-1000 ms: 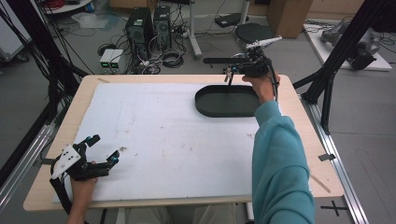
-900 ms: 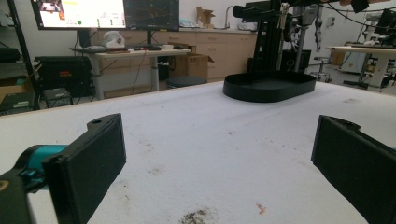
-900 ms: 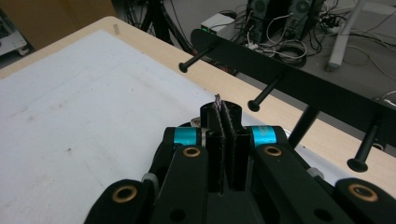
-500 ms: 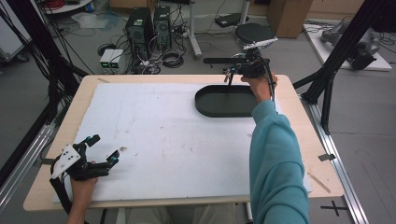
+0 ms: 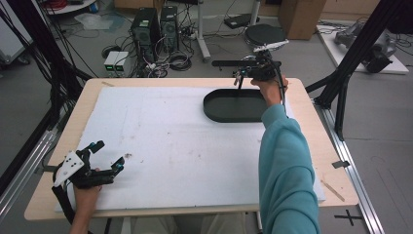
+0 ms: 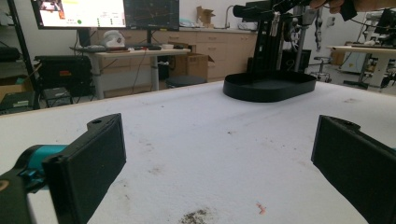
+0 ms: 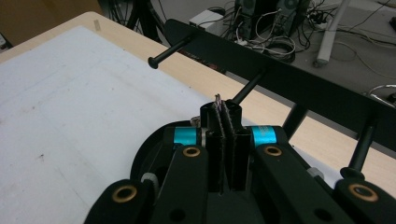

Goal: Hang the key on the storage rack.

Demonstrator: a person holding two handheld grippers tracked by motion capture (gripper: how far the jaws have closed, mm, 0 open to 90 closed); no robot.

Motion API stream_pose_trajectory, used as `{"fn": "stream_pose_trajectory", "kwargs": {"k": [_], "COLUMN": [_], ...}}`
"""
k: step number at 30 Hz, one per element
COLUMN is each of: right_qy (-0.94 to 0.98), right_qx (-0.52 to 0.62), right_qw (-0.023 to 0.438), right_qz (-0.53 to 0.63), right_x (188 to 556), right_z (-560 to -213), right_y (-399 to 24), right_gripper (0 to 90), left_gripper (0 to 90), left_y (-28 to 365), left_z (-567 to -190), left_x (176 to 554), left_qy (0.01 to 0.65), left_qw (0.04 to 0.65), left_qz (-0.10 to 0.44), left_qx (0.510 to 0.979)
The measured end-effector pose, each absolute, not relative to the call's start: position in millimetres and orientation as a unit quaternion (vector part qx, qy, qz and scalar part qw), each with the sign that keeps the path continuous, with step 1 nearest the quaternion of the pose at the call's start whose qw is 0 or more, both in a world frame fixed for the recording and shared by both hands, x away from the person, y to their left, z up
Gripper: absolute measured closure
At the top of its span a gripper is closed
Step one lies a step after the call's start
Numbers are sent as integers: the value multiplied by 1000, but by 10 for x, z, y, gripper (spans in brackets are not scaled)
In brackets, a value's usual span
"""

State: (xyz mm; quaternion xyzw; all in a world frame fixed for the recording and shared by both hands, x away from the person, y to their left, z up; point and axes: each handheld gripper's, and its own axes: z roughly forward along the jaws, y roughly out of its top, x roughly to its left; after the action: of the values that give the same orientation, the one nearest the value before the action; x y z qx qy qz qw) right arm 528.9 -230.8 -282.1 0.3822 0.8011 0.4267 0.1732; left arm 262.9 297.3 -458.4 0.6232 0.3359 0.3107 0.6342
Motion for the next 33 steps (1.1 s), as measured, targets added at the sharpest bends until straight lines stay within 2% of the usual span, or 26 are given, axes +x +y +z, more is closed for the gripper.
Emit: {"fn": "stream_pose_trajectory", "kwargs": {"k": [33], "right_qy": [797], "right_qx": [379], "right_qw": [188], "right_qz": [432], "right_x": [5364], "right_z": [-2873], "right_y": [-2354], "right_gripper": [886], "left_gripper": [35], "left_y": [2971], "left_z": [-4583], "left_x": [2631], "left_qy": [337], "left_qw": [635], "left_qz": [309], "left_qx": [623]}}
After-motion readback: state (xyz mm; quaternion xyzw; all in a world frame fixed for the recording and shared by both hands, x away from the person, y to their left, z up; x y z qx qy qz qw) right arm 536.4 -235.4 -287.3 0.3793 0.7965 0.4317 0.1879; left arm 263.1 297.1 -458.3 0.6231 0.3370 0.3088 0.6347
